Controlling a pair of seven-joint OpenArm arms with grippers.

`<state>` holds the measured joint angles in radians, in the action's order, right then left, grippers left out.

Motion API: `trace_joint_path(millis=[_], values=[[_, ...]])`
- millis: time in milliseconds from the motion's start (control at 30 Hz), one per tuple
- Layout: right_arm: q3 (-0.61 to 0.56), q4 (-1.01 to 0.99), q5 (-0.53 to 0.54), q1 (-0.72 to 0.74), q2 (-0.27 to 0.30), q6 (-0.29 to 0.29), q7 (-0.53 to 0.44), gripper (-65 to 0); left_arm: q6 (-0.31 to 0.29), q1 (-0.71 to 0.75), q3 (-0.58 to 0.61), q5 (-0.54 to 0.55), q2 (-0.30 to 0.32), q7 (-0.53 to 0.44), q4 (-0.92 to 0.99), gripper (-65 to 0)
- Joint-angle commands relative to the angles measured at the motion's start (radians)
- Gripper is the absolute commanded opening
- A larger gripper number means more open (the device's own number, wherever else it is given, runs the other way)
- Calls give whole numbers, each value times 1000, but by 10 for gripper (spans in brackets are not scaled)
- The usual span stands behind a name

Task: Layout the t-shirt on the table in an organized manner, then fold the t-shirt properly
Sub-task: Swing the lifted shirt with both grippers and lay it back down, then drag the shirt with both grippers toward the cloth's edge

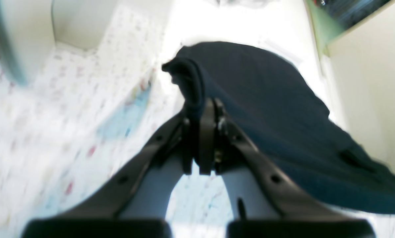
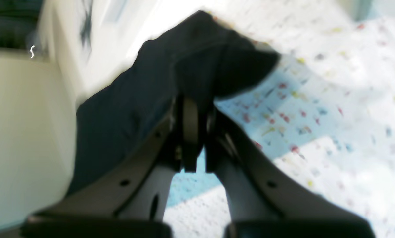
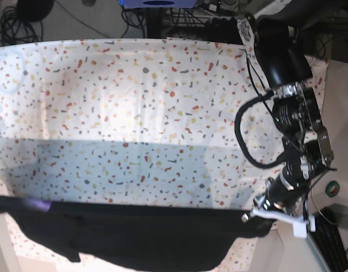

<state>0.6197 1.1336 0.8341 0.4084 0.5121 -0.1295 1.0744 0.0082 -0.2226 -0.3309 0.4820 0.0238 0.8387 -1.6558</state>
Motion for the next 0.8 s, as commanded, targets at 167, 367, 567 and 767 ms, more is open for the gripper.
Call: trace_joint_path(millis=[167,367,567,767], values=[[35,7,47,-352,-34,110,-198,-650,-3,239,-70,1,8,-25,-30,-650],[39,39,52,-589,-68,202,-221,-650,-3,452,-153,1,11,-25,-85,-650],[36,56,46,-685,-108,244,-247,-650,-4,618,-233,1,8,-25,-125,-650],[32,58,46,-699,-114,248,-247,-650,-4,681,-287,2,5,-25,-114,-650]])
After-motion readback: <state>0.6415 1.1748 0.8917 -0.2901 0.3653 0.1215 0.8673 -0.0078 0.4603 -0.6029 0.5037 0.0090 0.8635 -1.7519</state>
